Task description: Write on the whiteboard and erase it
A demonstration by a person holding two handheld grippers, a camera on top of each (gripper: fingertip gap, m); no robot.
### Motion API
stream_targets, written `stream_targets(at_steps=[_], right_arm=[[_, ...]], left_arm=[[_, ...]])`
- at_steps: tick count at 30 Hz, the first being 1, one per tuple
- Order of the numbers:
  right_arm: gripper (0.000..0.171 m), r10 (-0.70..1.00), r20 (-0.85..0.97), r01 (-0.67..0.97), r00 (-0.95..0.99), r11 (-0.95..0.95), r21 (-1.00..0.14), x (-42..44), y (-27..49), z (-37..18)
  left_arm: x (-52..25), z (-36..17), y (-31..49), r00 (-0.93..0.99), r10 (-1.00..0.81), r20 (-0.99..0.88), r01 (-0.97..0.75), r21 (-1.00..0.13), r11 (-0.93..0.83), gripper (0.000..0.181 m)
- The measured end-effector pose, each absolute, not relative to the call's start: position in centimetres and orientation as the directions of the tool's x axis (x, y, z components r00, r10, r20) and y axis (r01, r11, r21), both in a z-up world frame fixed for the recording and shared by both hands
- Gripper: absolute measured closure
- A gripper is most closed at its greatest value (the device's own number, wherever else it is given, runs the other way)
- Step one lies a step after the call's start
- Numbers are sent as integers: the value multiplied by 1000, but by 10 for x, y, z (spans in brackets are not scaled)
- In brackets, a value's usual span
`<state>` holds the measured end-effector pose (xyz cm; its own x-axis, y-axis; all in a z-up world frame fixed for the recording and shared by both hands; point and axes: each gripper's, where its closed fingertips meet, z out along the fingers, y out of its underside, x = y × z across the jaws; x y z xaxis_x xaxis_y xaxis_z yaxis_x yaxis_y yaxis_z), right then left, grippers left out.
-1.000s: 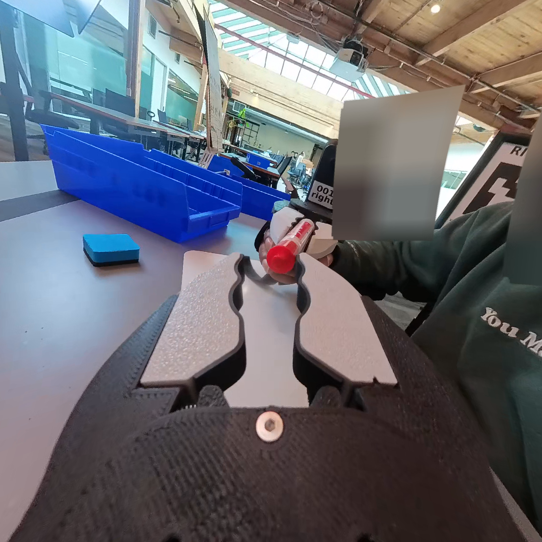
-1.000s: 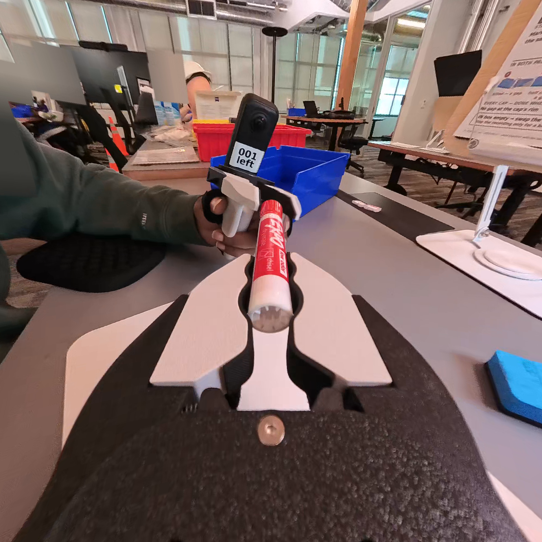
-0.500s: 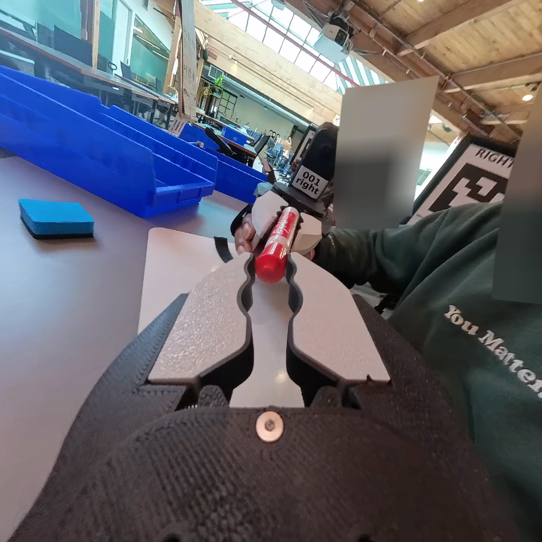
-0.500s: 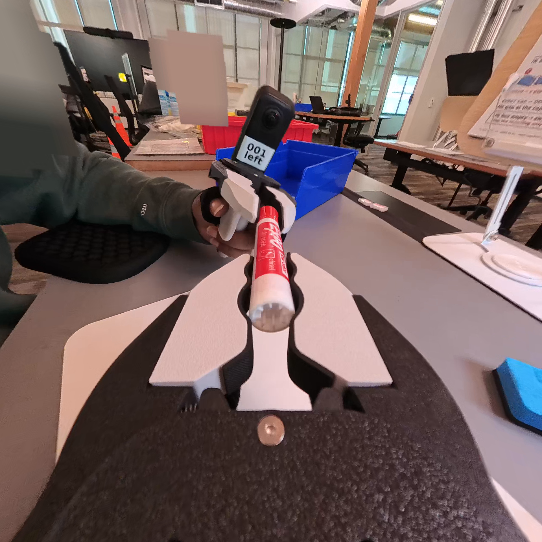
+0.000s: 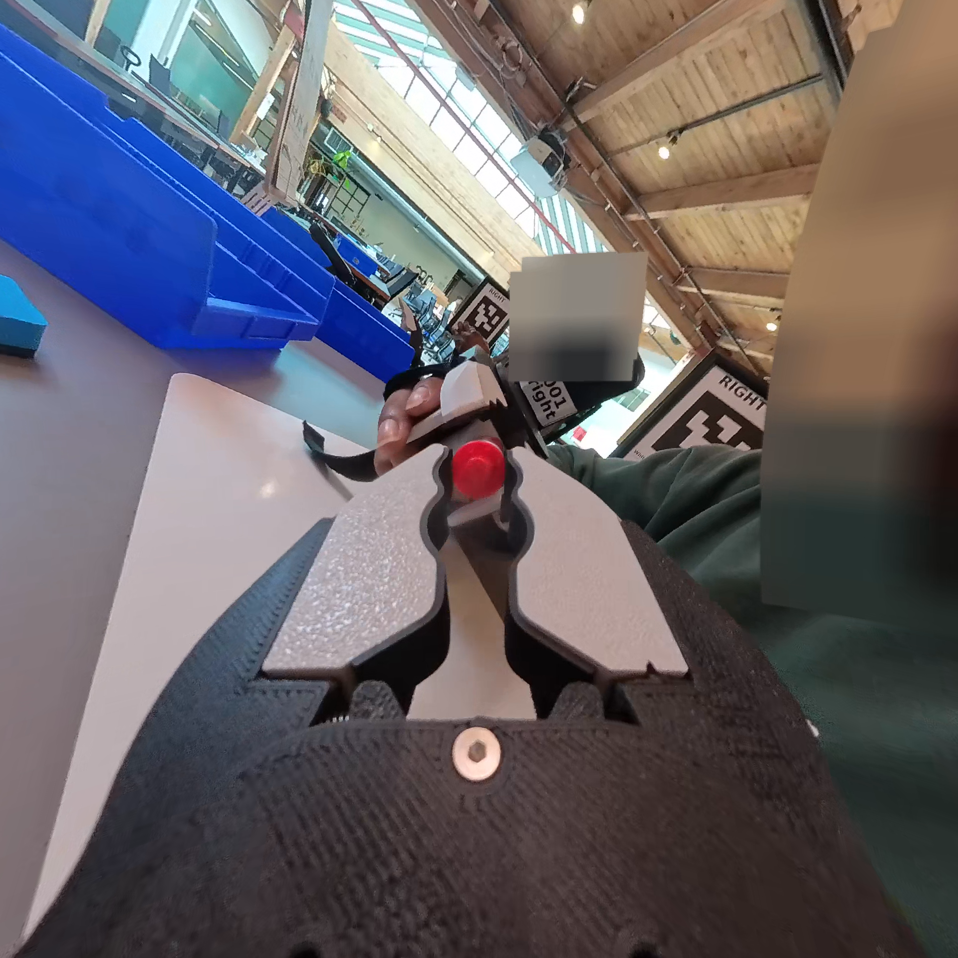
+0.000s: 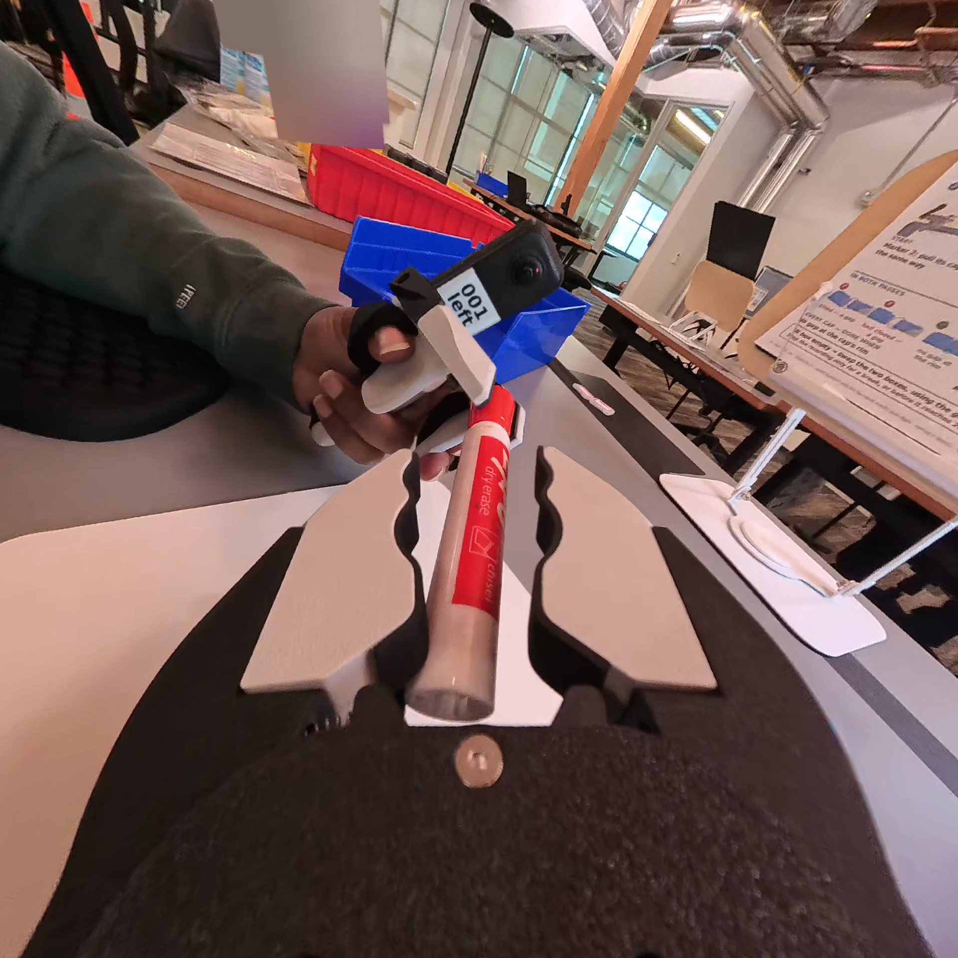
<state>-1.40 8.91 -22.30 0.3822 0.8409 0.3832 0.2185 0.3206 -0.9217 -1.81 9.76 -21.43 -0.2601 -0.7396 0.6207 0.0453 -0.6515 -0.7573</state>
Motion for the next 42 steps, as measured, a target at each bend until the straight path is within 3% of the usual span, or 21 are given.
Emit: stream_targets(at_steps=[9, 18, 42], right_arm=[[119, 817, 417, 234, 398, 349, -908, -15, 90, -224], [122, 751, 474, 251, 459, 402, -880, -16, 97, -214], [133, 802, 423, 260, 422, 340, -904, -17, 98, -228]], left_arm=[[-26, -203, 110, -291, -668, 685, 136, -662, -737, 162], [-12, -200, 95, -330, -587, 739, 108, -588, -801, 162], [-8, -220, 102, -256, -550, 795, 72, -551, -831, 161]])
